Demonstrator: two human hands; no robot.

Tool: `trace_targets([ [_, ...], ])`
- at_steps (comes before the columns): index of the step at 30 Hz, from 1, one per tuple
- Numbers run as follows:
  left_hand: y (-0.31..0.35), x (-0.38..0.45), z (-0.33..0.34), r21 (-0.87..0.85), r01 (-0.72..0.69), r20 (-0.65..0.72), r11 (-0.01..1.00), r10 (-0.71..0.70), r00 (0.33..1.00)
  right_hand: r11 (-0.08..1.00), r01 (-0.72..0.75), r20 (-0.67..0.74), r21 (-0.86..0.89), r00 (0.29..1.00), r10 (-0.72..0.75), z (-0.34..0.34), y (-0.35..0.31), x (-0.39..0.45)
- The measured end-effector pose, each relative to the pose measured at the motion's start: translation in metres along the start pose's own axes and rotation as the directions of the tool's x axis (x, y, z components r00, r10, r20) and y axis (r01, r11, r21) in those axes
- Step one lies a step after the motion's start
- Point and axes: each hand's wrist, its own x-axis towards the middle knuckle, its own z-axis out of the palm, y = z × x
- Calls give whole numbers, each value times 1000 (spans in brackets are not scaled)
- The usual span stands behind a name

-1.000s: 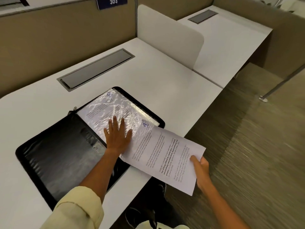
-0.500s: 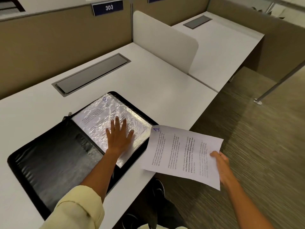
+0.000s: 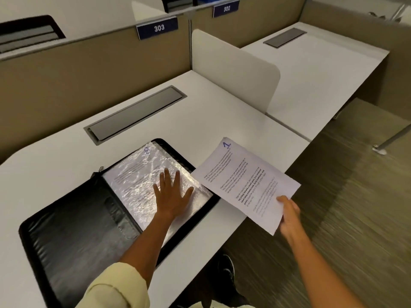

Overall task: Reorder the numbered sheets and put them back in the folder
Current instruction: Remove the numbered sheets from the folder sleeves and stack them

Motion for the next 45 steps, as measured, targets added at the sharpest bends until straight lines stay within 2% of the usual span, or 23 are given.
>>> trace_targets([
  [7,22,17,1,-68,177,17,982,-176,984,994,-19,106,106,994,8,55,-30,53],
  [12,22,25,9,-82,259,8,962,-260,966,998,-21,141,55,990,13,84,-44,93],
  [17,23,26,15,-98,313,-15,945,-316,949,995,67,165,-74,985,-54,106,-49,120],
  [22,26,25,20,-138,326,-54,935,-336,940,960,156,137,-232,982,-127,119,-48,141],
  [25,25,24,24,-131,330,-71,935,-340,938,921,215,62,-325,977,-206,122,-50,142],
  [28,23,25,27,-121,335,-84,934,-346,935,899,275,-40,-340,951,-306,123,-50,143],
  [31,22,25,29,-136,333,-102,933,-348,932,779,355,-68,-517,890,-451,123,-43,143],
  [35,22,24,29,-233,320,-195,918,-367,910,569,485,44,-664,785,-618,128,-29,133],
  [37,20,21,25,-320,304,-302,898,-400,865,500,539,122,-678,753,-647,134,-21,124],
  [40,22,19,7,-513,270,-408,815,-508,758,435,626,261,-648,718,-645,147,-6,107],
  [43,21,17,-20,-723,172,-465,669,-656,595,409,707,393,-578,680,-619,160,12,89],
  [45,16,14,-41,-817,98,-452,569,-735,506,387,749,461,-537,645,-609,165,25,78],
])
